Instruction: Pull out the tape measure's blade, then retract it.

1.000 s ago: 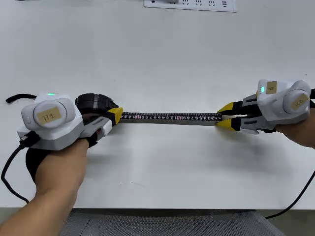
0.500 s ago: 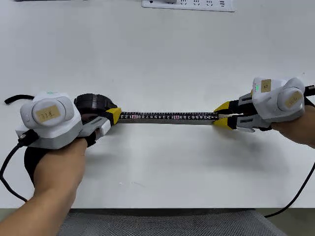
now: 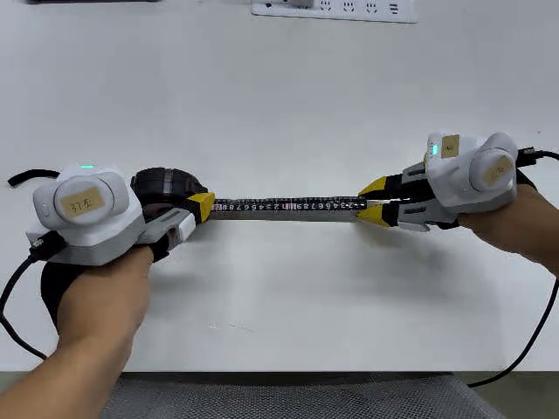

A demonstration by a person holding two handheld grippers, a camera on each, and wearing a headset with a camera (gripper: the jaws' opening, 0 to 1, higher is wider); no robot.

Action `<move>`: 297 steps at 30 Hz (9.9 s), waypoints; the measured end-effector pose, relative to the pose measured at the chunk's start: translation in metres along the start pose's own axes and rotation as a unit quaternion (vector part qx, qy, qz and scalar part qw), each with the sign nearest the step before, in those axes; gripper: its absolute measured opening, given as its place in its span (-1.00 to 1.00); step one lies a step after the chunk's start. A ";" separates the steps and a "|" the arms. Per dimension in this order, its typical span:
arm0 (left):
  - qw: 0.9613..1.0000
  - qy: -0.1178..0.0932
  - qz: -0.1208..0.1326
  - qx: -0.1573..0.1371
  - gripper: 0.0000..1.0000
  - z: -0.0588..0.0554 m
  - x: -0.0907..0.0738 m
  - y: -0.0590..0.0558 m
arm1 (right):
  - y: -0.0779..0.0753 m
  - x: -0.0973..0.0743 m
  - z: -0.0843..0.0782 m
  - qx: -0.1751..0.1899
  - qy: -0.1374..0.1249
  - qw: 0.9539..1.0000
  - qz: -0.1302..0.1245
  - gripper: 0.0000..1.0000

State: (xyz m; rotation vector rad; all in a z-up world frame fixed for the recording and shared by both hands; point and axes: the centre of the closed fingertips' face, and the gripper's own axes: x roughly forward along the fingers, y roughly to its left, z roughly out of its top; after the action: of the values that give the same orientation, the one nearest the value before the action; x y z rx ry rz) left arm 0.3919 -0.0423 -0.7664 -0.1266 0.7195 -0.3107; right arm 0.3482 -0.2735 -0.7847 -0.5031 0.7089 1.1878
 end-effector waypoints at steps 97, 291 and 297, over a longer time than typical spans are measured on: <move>1.000 -0.002 -0.016 -0.025 0.17 0.001 -0.003 0.001 | 0.030 0.110 0.111 0.011 -0.089 0.994 0.057 -0.82; 0.939 0.045 -0.182 0.288 0.73 -0.042 -0.094 0.026 | 0.085 -0.057 -0.012 0.160 -0.053 0.977 -0.128 0.34; 0.930 0.040 -0.183 0.316 0.73 -0.041 -0.094 0.024 | 0.088 -0.059 -0.012 0.158 -0.057 0.977 -0.132 0.40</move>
State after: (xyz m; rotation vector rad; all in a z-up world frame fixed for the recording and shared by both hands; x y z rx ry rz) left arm 0.3038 0.0107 -0.7435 0.3731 0.6419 -0.8946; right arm 0.2492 -0.2933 -0.7489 -0.2505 0.6928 0.8288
